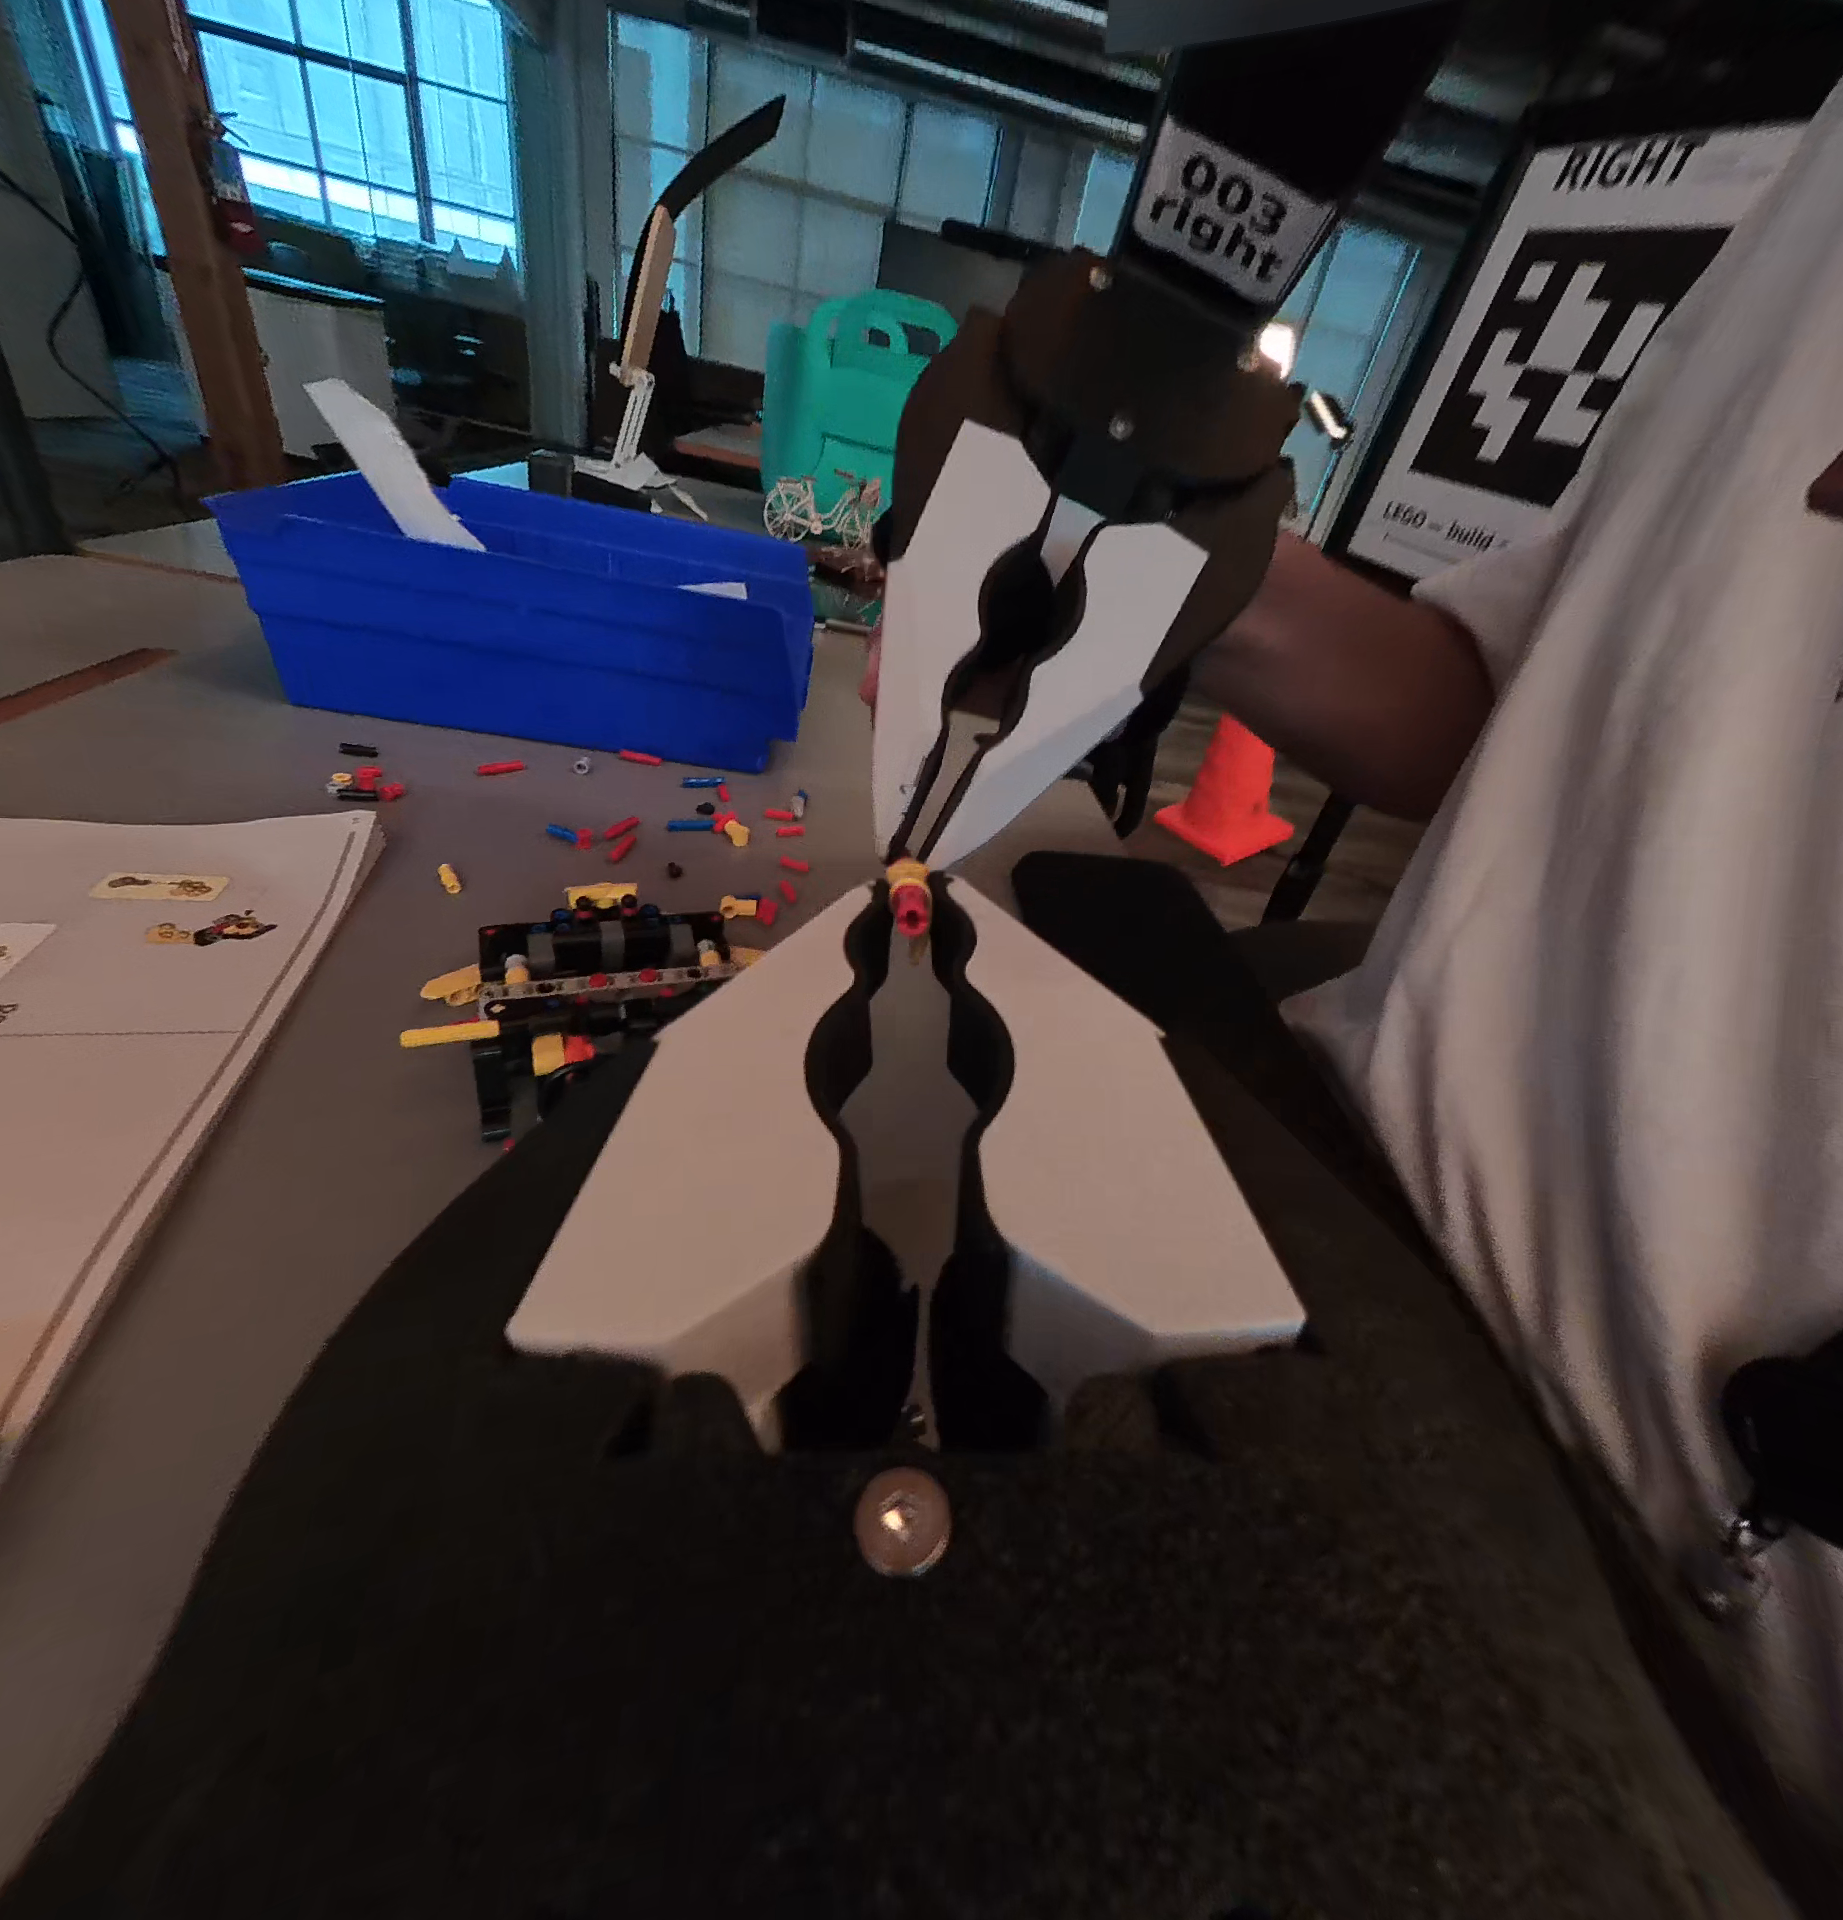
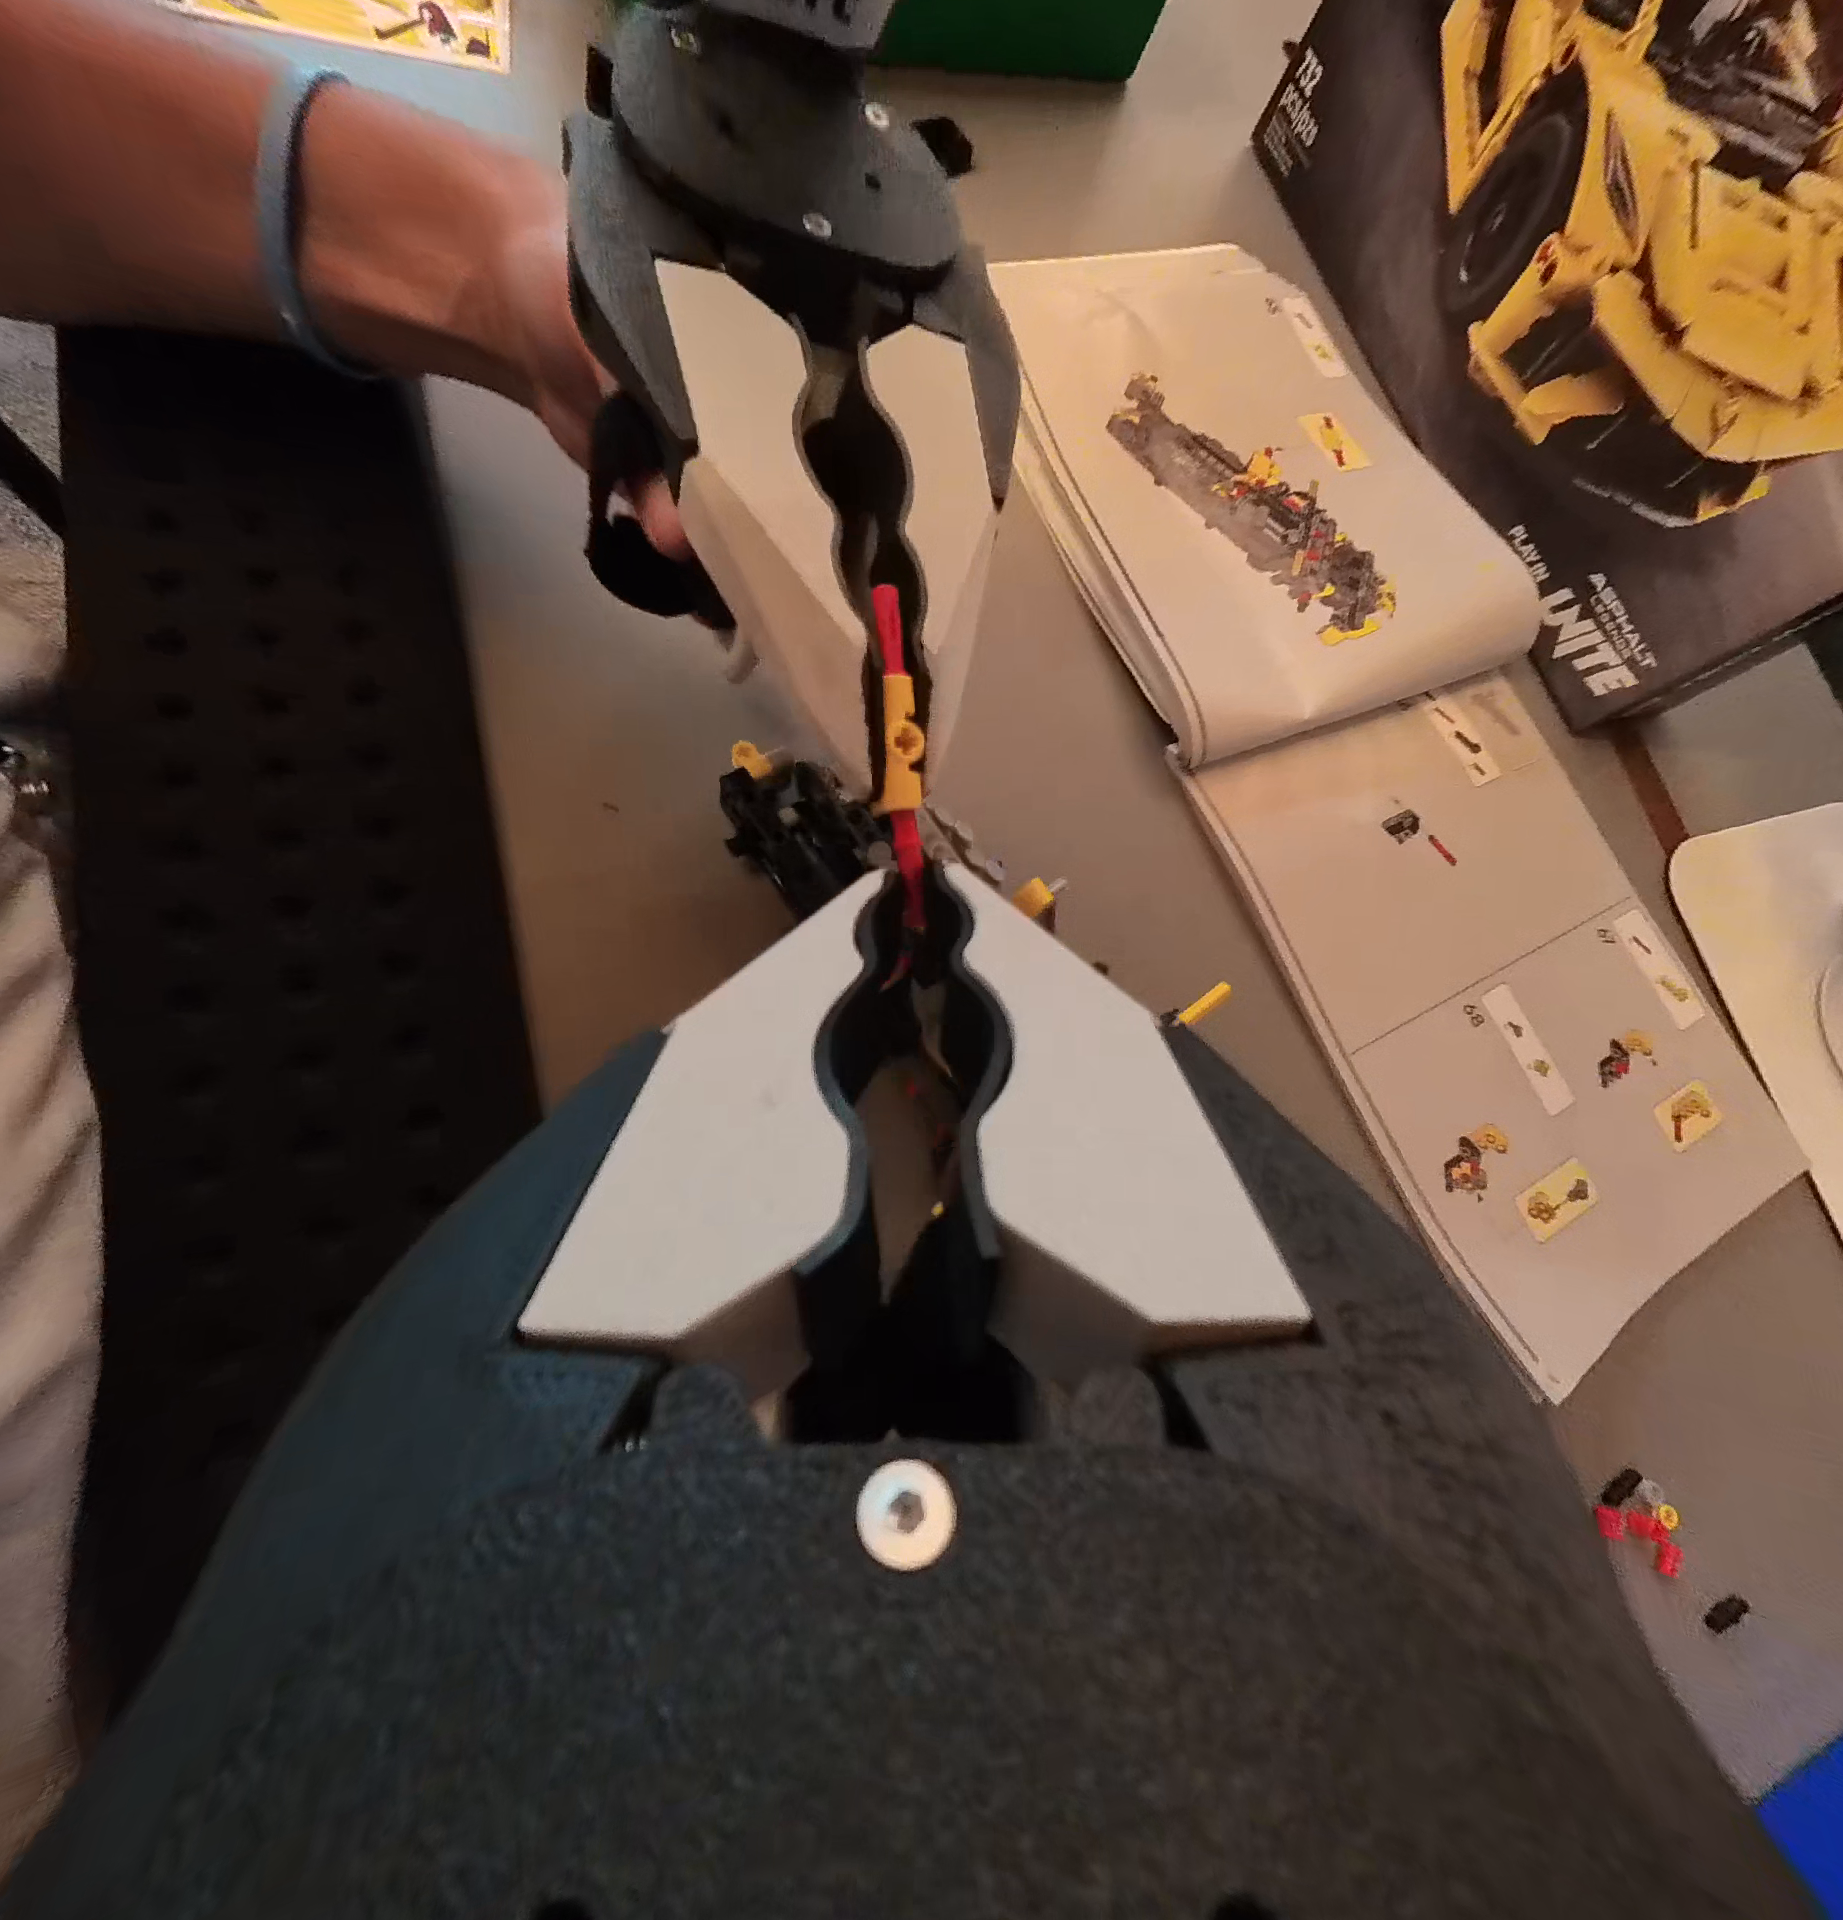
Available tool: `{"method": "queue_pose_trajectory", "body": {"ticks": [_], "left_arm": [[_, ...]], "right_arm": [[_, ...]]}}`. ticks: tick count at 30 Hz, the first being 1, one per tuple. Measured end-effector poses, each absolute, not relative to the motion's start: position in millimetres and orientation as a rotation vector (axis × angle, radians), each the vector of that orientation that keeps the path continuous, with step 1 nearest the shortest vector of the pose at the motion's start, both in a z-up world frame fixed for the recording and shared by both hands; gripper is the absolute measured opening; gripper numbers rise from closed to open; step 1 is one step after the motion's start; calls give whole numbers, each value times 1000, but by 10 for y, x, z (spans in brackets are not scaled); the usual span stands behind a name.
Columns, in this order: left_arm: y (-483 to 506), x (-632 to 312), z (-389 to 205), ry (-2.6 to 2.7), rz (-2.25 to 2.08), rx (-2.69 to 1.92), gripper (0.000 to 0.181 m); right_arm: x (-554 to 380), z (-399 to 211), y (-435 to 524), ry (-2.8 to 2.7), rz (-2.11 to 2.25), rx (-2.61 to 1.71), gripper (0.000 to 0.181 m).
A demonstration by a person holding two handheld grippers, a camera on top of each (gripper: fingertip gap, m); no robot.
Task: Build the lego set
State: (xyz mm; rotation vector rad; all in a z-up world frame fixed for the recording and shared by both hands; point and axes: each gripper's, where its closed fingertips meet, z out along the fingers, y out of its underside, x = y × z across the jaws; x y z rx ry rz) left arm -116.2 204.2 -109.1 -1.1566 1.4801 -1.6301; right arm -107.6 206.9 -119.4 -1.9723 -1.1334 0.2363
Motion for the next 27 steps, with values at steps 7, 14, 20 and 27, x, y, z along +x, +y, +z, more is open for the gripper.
{"method": "queue_pose_trajectory", "body": {"ticks": [7, 14, 20, 27], "left_arm": [[2019, -1148, -1130, 1502, -1598, -1136, 7], [2023, -1128, -1144, 1484, -1626, -1149, 7], [2048, -1132, -1053, 1426, -1722, -1164, 7], [2193, -1264, -681, 1118, -2092, -1116, 7]], "right_arm": [[-1081, -1230, 2051, -1092, 322, -1980, 2], [-1084, -1235, 2063, -1056, 384, -1971, 2], [-1089, -1143, 2082, -945, 500, -1916, 3], [-1169, -806, 2081, -568, 1066, -1649, 20]]}}
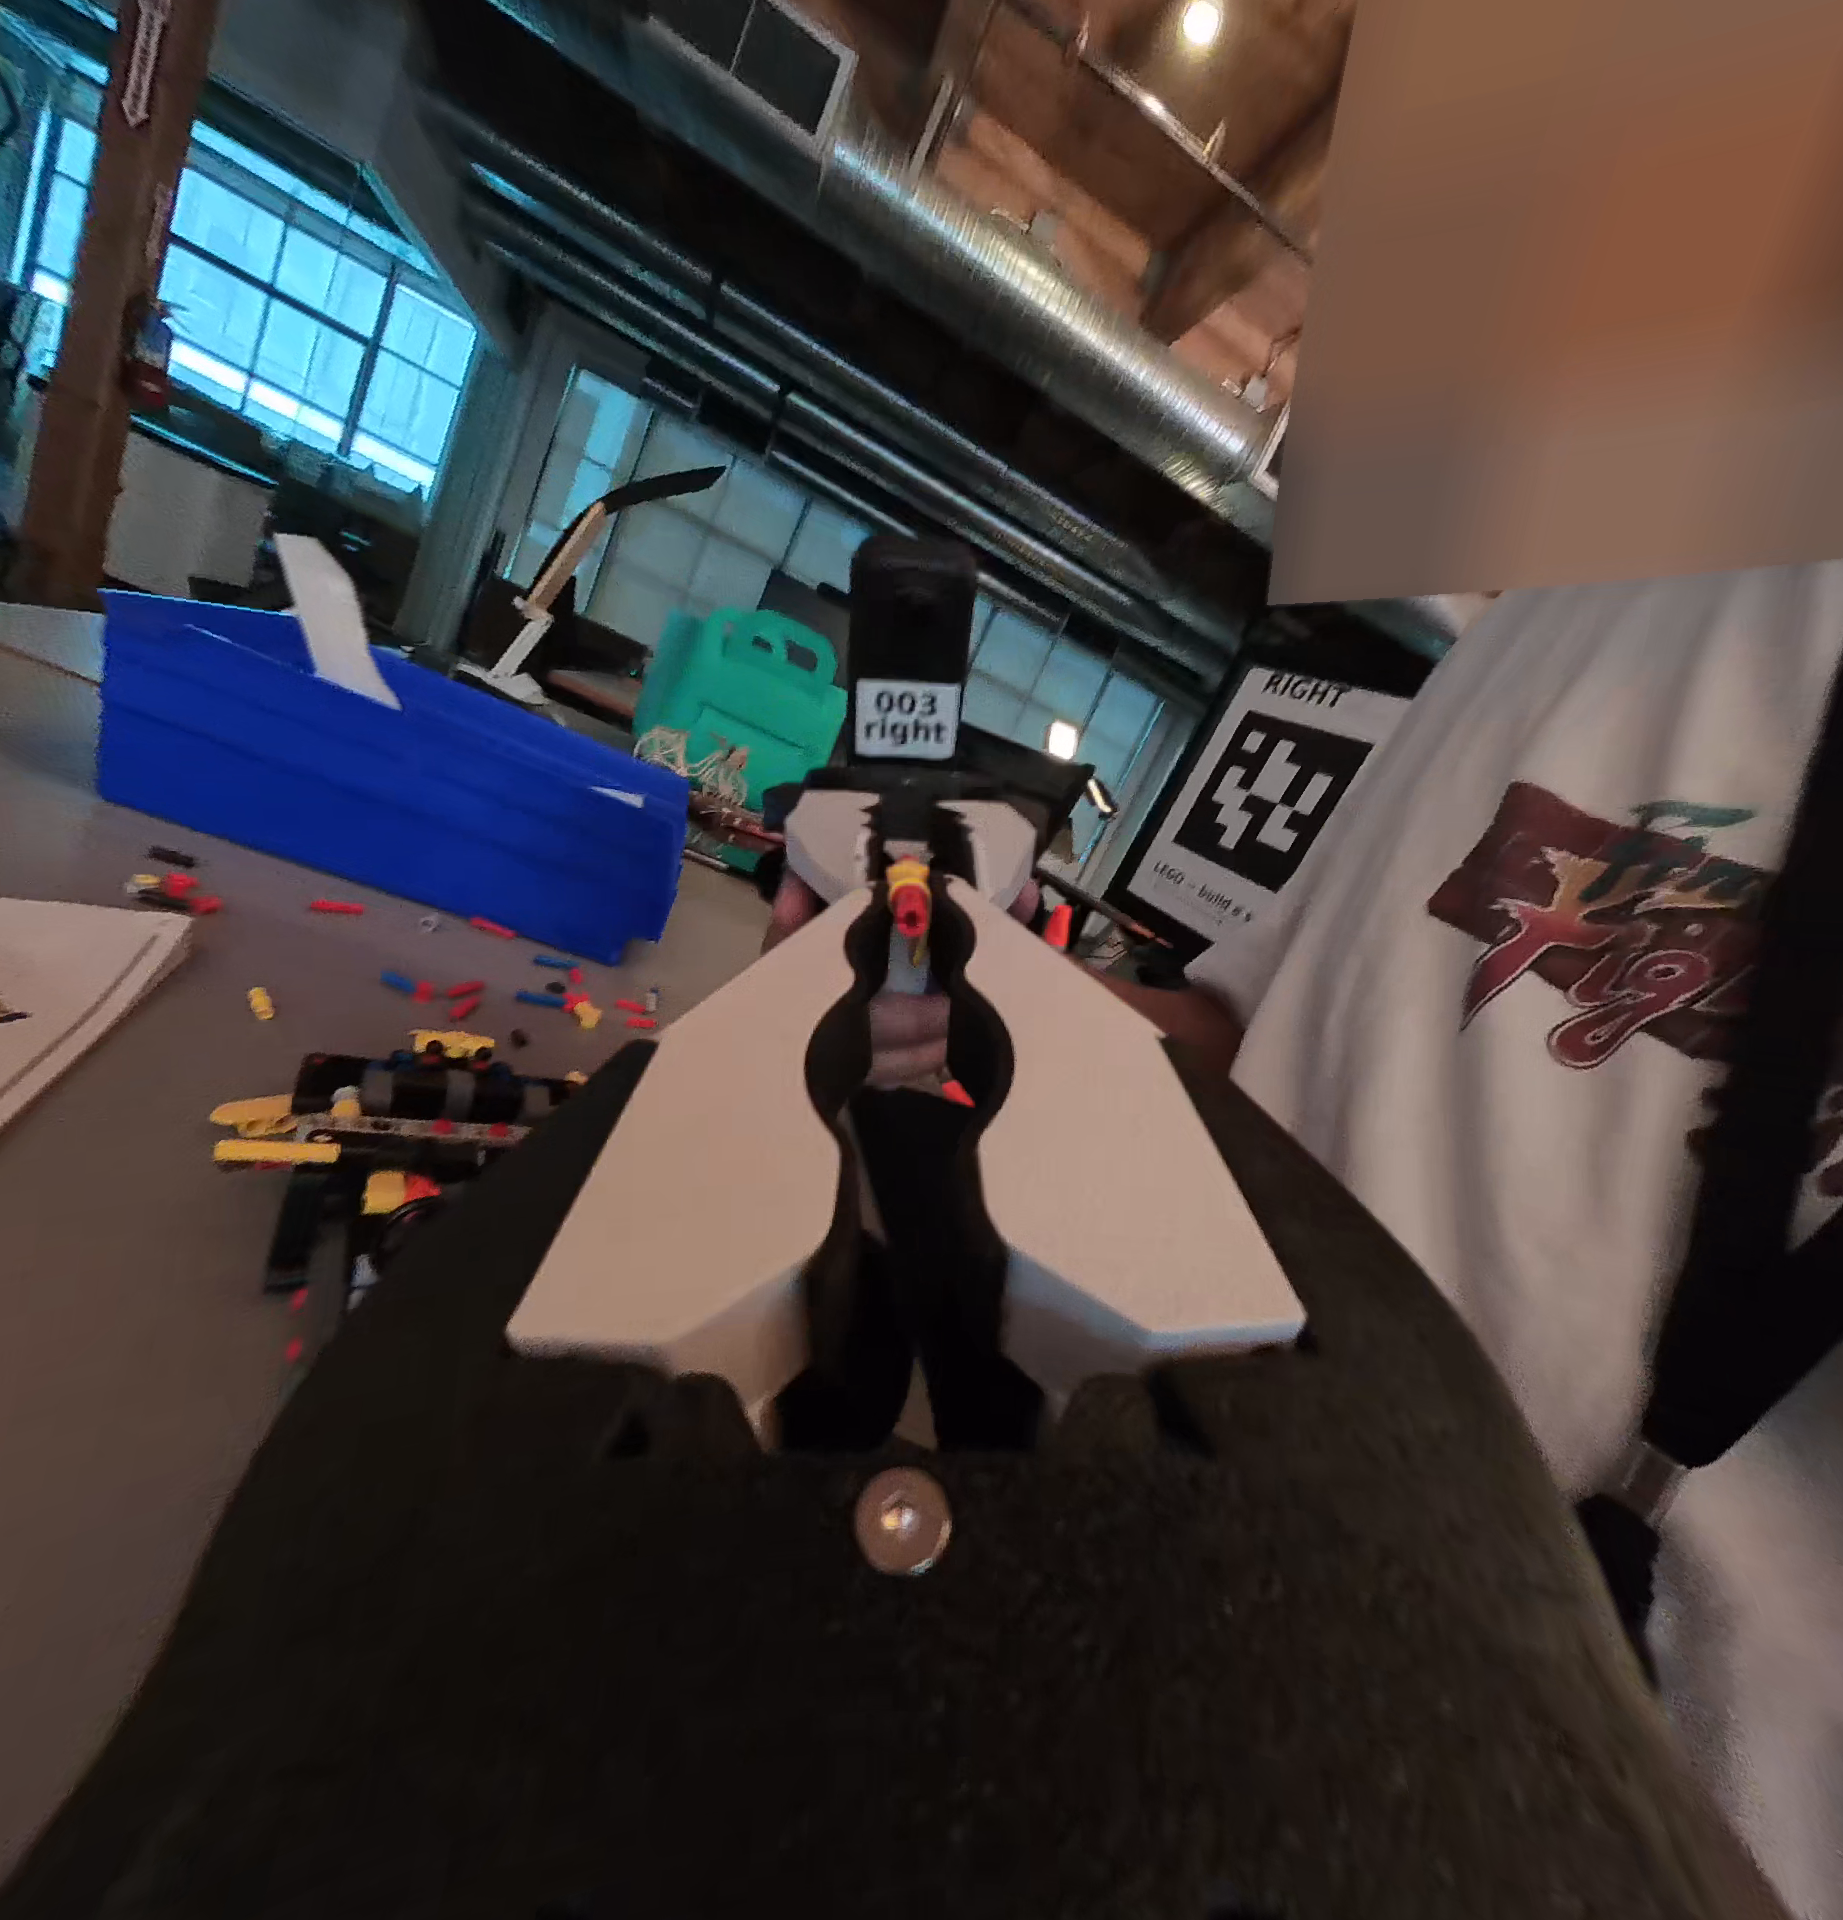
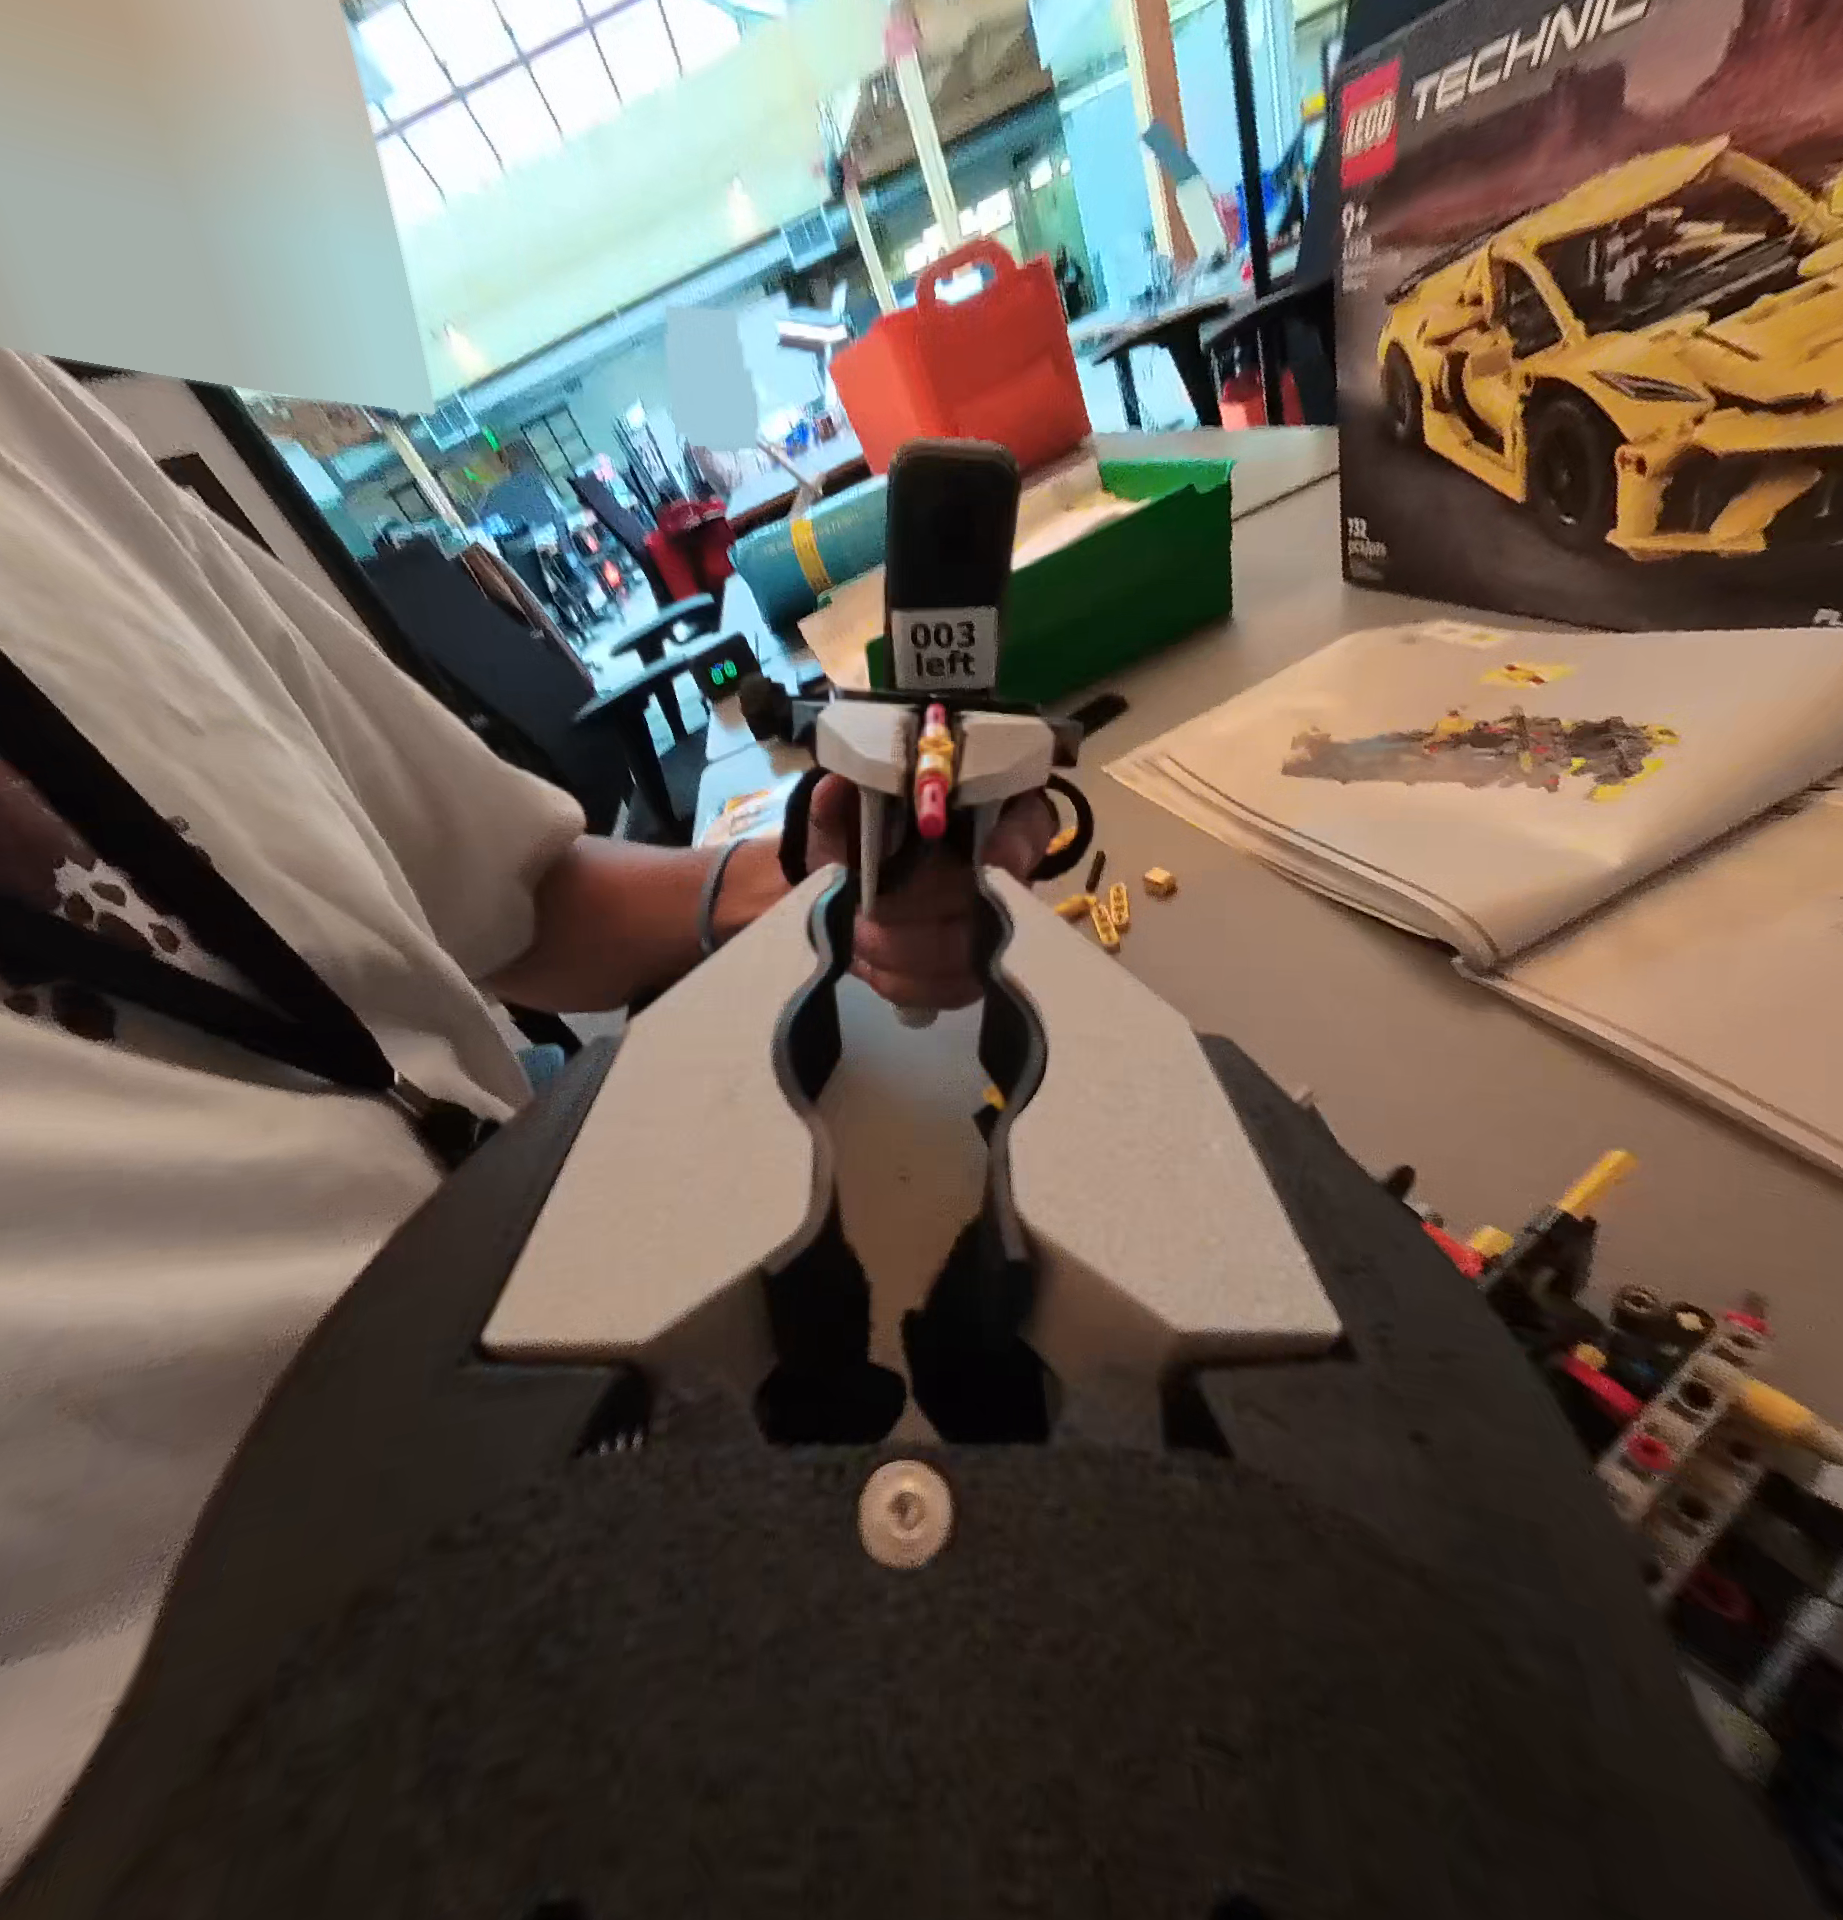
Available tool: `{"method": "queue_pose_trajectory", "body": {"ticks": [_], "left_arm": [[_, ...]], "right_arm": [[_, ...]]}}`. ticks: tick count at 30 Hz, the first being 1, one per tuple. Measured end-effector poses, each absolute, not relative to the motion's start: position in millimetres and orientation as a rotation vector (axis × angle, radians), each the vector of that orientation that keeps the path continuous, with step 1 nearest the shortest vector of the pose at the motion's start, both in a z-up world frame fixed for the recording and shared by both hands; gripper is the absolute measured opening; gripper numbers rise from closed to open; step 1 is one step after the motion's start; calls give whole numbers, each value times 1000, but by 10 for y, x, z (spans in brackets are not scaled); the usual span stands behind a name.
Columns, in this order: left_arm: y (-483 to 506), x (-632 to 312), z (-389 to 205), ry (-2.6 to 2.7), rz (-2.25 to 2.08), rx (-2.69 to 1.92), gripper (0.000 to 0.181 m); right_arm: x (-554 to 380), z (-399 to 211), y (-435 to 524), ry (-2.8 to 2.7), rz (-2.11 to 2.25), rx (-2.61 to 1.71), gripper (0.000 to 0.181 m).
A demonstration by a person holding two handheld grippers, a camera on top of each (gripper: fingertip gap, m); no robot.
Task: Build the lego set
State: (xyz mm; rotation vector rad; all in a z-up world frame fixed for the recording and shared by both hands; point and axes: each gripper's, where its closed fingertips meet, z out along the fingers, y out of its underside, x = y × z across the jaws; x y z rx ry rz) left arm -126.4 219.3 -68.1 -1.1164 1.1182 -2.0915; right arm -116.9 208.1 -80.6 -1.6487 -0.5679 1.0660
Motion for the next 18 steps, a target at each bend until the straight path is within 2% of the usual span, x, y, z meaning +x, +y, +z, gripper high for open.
{"method": "queue_pose_trajectory", "body": {"ticks": [3, 7, 18], "left_arm": [[2162, -1262, -675, 1124, -2101, -1108, 7], [2153, -1266, -673, 1129, -2094, -1106, 7], [2135, -1240, -719, 1151, -2029, -1126, 7]], "right_arm": [[-1234, -738, 2138, -504, 1107, -1569, 18], [-1264, -694, 2189, -467, 1127, -1524, 4], [-1258, -742, 2188, -469, 1103, -1511, 4]]}}
